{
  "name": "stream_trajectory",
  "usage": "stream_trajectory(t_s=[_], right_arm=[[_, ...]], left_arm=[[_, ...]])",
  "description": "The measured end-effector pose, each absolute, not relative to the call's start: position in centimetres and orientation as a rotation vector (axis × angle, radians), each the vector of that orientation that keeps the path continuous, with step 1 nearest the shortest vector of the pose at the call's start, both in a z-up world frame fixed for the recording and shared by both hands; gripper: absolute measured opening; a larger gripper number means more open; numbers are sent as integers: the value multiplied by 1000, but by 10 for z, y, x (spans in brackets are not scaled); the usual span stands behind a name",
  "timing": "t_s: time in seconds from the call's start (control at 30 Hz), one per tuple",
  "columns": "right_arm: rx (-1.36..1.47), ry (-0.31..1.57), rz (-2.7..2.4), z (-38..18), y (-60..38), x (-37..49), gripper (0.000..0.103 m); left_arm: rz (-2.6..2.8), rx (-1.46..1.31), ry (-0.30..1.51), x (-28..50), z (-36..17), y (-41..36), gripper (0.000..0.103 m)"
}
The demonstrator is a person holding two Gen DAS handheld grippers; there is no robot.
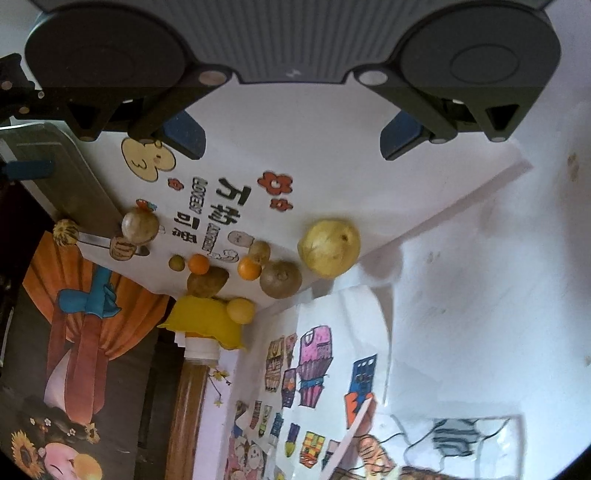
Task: Organize fruits
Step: 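Move the right tool toward the pale round melon, then grasp the pale melon with the right tool while the left tool grasps a small lime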
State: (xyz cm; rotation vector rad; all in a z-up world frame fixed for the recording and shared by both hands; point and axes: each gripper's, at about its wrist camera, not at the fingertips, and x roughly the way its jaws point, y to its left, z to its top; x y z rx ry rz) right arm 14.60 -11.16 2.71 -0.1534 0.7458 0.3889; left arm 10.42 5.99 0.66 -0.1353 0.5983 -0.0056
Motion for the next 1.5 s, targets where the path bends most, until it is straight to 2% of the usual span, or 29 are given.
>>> stream_trajectory(t_s=[0.7,1.17,1.37,1.5], right_arm=[[-482,677,428,29,-142,239,102],[-477,735,512,1,-147,291,100],[-492,752,536,-8,-141,300,93],[-478,748,535,-9,-143,304,88]], left_arm=[[-170,-29,572,235,19,17,103],[-204,36,641,287,1,14,102],[-209,40,651,294,-3,18,95],[-226,52,664,297,-5,17,83]])
